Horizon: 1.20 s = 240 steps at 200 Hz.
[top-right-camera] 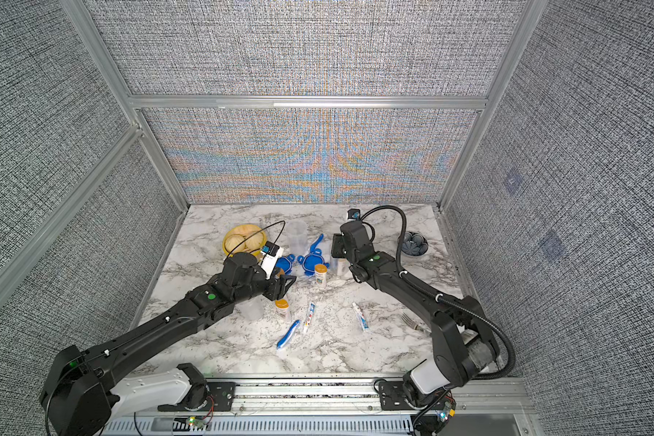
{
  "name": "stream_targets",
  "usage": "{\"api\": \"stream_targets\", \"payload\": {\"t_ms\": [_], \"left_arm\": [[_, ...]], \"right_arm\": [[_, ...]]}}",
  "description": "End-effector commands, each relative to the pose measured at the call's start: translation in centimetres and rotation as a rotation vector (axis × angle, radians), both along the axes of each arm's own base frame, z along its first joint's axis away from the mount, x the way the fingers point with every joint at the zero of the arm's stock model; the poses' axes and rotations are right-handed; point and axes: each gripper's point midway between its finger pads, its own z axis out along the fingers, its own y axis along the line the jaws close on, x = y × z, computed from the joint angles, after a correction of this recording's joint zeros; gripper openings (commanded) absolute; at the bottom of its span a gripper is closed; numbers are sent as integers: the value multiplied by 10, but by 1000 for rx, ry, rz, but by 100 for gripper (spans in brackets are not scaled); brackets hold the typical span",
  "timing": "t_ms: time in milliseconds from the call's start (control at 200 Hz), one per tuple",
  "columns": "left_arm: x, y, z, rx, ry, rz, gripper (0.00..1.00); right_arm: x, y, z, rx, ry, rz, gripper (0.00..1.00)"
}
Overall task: Pack away toiletry kits
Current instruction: Place the toiletry item into the container, then pick up the lid from the center of the board.
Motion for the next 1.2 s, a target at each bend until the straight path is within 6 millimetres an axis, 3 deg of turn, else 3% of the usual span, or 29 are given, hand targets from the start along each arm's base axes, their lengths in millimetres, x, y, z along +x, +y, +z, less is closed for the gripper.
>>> {"api": "stream_targets", "payload": {"t_ms": [0,150,280,400,510,656,916,1051,1196], "left_arm": [[5,-1,8,-13,-29,4,66],[4,0,12,-12,-47,0,66],[8,7,22,-21,-72,45,66],[16,7,34,-34,-82,72,67],[25,8,41,-16,-80,108,67],[34,7,49,-22,-86,133,67],[45,-8,52,-37,-113,93,67],[51,-15,52,-27,-129,64,67],[62,-18,51,-18,-126,50,67]], "right_arm": [[-14,-11,18,-34,-31,7,54],[-39,-41,22,-74,20,12,52],[-51,-52,13,28,151,105,48],[-52,-53,18,70,193,173,48],[-39,-73,19,105,234,123,49],[-8,-94,-1,208,329,100,51],[46,-93,-56,186,510,233,48],[55,-95,-83,196,568,199,45],[52,-107,-105,206,642,73,39]]}}
